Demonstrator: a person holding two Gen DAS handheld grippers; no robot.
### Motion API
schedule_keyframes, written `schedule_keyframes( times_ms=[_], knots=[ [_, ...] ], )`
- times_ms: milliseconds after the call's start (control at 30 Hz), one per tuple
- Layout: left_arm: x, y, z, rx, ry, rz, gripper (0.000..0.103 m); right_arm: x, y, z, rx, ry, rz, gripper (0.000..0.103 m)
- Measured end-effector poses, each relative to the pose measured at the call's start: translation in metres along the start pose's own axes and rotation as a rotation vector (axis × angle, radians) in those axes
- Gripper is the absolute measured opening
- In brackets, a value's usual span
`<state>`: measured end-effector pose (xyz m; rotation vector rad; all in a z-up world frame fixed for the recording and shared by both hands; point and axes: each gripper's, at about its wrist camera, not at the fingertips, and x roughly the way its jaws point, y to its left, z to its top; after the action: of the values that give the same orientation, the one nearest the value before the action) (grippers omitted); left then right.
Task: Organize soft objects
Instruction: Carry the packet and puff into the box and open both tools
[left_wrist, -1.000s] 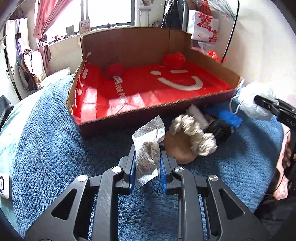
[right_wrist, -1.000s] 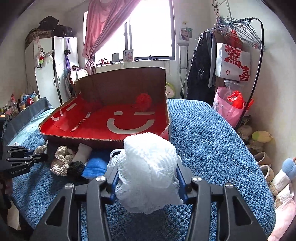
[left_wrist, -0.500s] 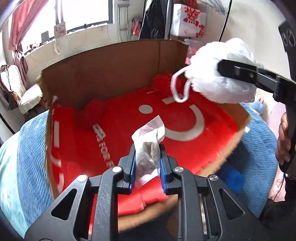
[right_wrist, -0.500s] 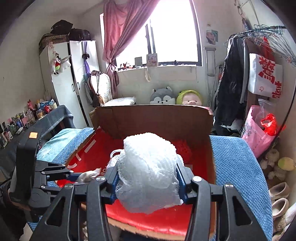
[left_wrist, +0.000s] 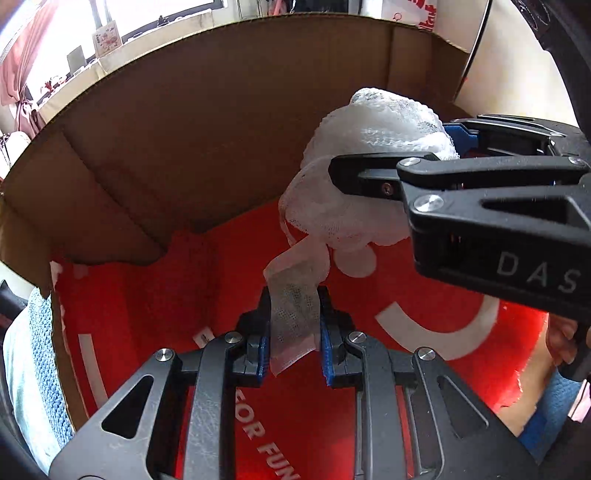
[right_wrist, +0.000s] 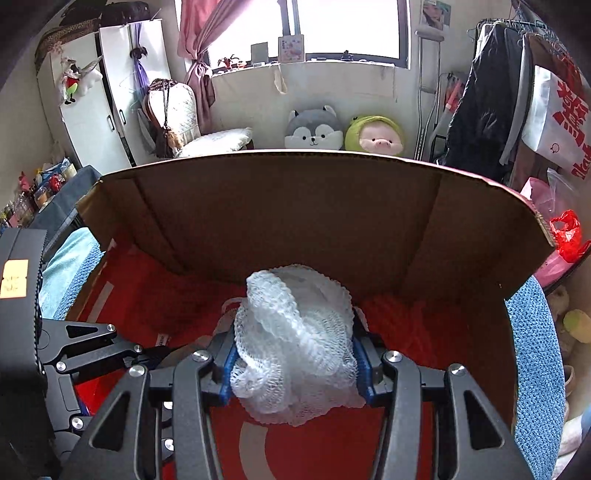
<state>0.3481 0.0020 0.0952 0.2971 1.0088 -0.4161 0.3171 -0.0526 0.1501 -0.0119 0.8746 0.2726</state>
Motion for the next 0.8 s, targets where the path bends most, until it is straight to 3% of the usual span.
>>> schedule_keyframes(
  times_ms=[333, 800],
  knots=[
    [0.020, -0.002, 0.012, 0.001, 0.033, 0.018, 0.020, 0.031, -0.001, 0.002, -0.014, 0.069, 0.014, 0.054],
    [0.013, -0.012, 0.016, 0.025, 0.021, 0.031, 0.021, 0.038, -0.005, 0.005, -0.011, 0.092, 0.026, 0.061]
  ],
)
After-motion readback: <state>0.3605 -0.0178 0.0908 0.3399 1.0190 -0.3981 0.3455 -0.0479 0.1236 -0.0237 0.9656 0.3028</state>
